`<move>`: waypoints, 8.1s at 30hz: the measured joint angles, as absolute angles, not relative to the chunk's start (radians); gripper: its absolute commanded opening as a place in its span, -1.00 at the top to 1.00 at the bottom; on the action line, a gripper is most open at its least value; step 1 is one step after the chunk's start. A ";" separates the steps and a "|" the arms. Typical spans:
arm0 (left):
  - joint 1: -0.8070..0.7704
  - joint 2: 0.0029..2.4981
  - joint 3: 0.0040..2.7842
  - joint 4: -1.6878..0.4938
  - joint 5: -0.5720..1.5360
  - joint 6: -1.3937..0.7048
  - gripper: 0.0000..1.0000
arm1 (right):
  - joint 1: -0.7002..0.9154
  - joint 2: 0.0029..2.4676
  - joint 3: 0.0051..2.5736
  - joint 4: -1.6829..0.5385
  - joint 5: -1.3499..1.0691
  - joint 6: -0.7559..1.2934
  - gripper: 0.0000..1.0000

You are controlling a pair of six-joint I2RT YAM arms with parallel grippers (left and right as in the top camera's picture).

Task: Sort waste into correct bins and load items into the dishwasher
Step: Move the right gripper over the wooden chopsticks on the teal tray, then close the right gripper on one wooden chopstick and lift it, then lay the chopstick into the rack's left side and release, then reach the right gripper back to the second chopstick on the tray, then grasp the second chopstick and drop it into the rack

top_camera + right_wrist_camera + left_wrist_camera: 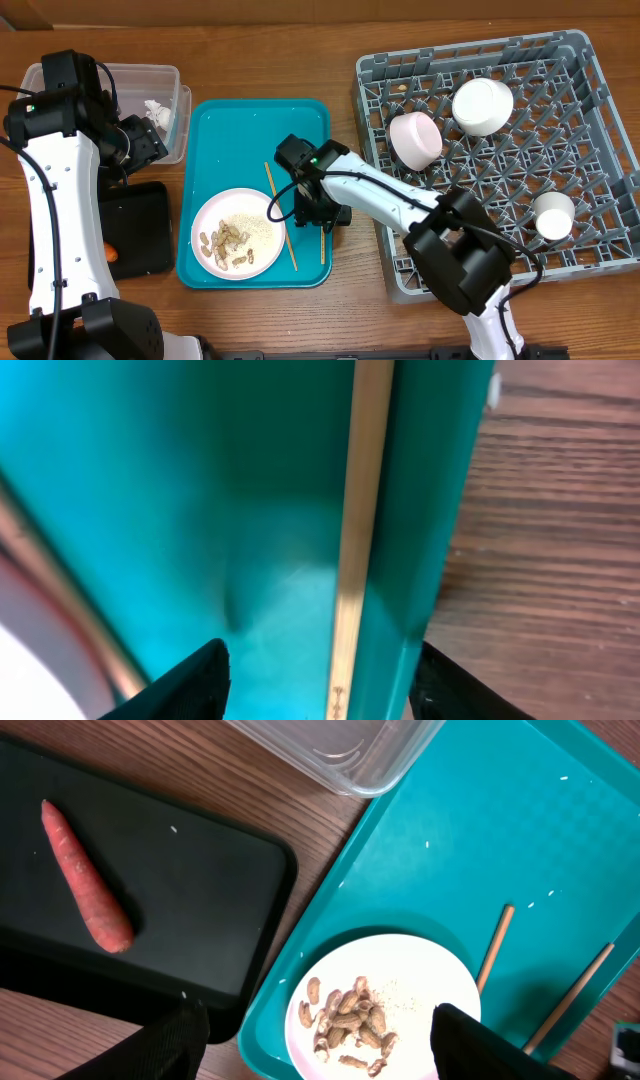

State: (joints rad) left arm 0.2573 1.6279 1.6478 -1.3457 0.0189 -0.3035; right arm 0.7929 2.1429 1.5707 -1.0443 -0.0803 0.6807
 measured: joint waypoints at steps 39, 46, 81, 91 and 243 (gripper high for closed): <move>0.257 1.628 1.648 -1.342 0.019 -0.303 -0.47 | 0.852 2.142 1.642 -1.073 0.026 0.680 -0.14; 0.257 1.628 1.648 -1.342 0.019 -0.303 -0.47 | 0.852 2.160 1.642 -1.073 0.026 0.680 -0.13; 0.257 1.628 1.648 -1.342 0.019 -0.303 -0.47 | 0.850 2.197 1.652 -1.077 0.026 0.677 0.92; 0.257 1.628 1.648 -1.342 0.019 -0.303 -0.47 | 0.735 2.055 1.729 -1.231 0.027 0.540 0.92; 0.199 1.628 1.648 -1.346 0.035 -0.303 -0.49 | 0.612 1.973 1.881 -1.374 0.035 0.310 0.92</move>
State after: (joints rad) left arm 0.1993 1.6279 1.6478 -1.3464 0.0349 -0.3035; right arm 0.6117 1.9728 1.8812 -1.3739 0.0345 0.3096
